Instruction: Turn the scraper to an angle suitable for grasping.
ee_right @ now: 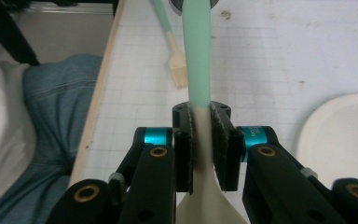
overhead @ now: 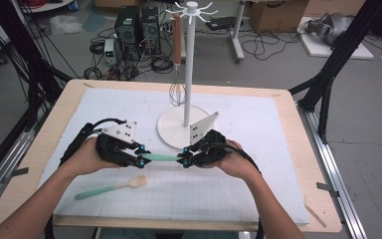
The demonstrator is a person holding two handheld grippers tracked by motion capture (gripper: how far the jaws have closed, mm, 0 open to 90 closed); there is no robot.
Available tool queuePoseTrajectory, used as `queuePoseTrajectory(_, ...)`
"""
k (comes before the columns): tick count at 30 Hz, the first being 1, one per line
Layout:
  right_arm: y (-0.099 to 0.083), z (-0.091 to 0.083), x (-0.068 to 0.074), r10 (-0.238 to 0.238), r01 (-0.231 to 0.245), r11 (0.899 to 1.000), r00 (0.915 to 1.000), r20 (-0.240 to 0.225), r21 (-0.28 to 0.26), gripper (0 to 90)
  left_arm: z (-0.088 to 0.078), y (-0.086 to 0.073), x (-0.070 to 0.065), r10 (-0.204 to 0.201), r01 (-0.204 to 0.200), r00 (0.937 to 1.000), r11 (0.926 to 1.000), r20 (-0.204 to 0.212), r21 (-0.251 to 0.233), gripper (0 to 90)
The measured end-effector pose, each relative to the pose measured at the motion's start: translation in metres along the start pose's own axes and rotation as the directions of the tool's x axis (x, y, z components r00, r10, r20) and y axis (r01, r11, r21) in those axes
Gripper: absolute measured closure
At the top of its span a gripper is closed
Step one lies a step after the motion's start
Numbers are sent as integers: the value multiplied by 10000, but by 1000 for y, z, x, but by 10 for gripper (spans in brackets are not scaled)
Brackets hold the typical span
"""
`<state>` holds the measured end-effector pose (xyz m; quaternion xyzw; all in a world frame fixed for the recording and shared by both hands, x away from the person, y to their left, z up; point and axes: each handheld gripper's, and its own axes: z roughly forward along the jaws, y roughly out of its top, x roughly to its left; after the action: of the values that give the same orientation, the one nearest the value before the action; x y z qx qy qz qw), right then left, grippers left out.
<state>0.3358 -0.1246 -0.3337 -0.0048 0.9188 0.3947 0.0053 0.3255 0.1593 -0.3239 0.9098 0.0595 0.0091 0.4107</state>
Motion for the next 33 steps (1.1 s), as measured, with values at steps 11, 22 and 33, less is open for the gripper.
queuePoseTrajectory(11, 2, 0, 5, -542, 540, 9985, 9979, 344, 75, 840, -3, 0, -1, 186, -182, 9996, 9997, 235, -147, 820)
queuePoseTrajectory(22, 5, 17, 6, -515, 512, 9955, 9987, 22, 803, 828, -6, 3, -4, 459, -451, 9987, 9984, 200, -355, 825)
queuePoseTrajectory(33, 5, 21, 3, -359, 354, 9963, 9993, 45, 780, 747, -6, 4, -3, 504, -494, 9985, 9980, 233, -395, 826)
